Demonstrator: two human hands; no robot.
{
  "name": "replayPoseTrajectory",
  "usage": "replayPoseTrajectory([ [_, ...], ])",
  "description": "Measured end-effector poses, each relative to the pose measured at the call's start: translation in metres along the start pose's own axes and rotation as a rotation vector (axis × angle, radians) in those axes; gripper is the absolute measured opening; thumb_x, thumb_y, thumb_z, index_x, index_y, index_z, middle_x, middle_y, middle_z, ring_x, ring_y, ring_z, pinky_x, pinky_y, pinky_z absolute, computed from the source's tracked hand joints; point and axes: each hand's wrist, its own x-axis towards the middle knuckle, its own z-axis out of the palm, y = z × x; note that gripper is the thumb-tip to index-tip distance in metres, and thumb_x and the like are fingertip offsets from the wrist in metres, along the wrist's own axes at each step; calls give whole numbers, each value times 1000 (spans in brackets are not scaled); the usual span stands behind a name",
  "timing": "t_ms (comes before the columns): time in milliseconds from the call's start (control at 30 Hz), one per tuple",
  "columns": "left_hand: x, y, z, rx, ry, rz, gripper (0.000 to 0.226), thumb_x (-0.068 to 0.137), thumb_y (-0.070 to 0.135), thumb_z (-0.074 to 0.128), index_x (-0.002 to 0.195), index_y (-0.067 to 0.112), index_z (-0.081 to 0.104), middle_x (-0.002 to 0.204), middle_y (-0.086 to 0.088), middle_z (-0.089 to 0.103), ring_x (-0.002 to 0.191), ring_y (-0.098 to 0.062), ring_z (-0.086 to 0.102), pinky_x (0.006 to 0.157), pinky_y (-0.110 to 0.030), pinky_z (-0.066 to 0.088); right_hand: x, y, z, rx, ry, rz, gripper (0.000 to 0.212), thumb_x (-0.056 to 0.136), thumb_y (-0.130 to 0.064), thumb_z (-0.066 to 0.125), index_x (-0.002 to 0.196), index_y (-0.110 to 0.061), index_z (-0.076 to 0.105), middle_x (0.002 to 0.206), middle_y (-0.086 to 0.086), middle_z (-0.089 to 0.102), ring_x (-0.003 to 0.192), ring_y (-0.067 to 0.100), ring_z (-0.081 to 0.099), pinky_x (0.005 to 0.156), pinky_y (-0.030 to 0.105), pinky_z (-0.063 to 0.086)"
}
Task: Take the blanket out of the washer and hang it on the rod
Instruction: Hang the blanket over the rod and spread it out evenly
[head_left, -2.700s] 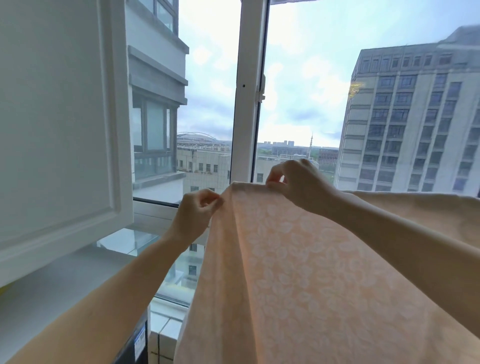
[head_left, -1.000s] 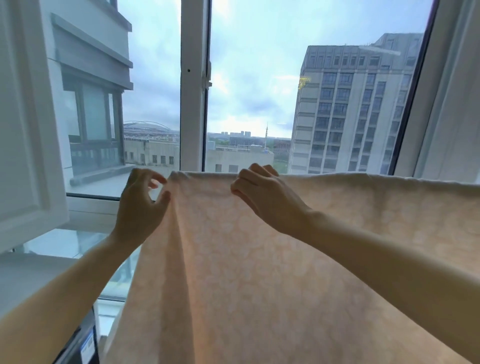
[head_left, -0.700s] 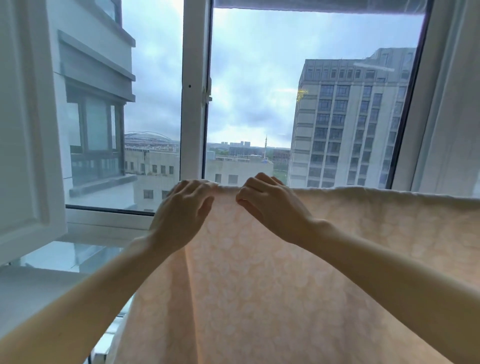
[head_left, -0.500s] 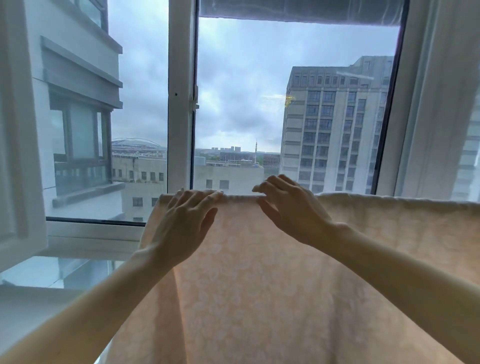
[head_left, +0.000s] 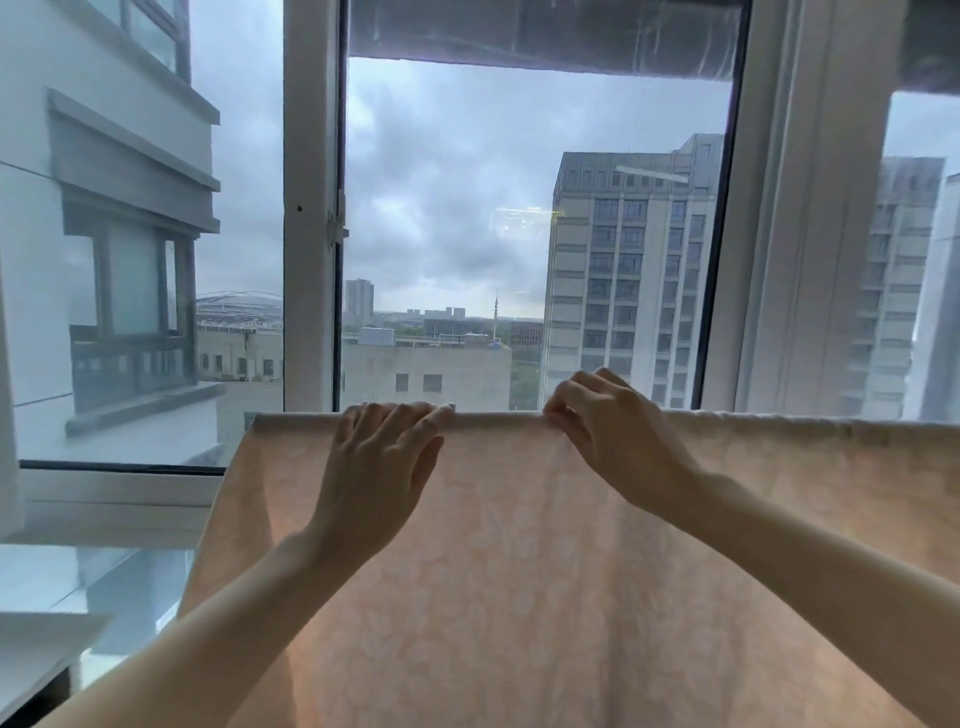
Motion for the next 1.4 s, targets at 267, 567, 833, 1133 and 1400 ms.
replayPoseTrajectory([
  [267,27,35,7,-85,-20,-31,33,99,35,43,113,19,69,99,5,71,84,-17,64,75,-38,50,12,20,-8,130,-18,71,11,96,-19,54,93,-12,62,92,0,63,78,17,62,72,39,54],
  [567,54,70,25,-136,-57,-64,36,101,39,39,94,22,70,86,8,72,74,-13,67,71,-33,51,13,43,-17,167,-36,84,7,91,-9,59,87,-10,64,87,-1,63,76,13,60,74,32,52],
  [833,50,66,32,-80,-32,-51,40,101,42,35,97,23,70,90,10,72,74,-12,66,71,-33,48,-22,80,-40,251,-69,235,2,88,-21,67,90,-21,67,81,-14,65,76,-4,61,72,10,47],
  [1133,49,64,32,-75,-27,-35,39,101,42,35,99,23,69,90,8,72,74,-12,66,71,-32,48,-22,84,-28,172,-22,167,7,93,-17,58,90,-13,62,85,-7,60,75,7,58,72,26,53],
  [1400,52,65,31,-78,-55,-54,42,101,41,32,96,21,67,87,7,70,72,-12,65,71,-31,49,-29,104,-40,125,49,242,11,95,-20,54,97,-11,60,93,1,63,79,14,60,75,32,54],
])
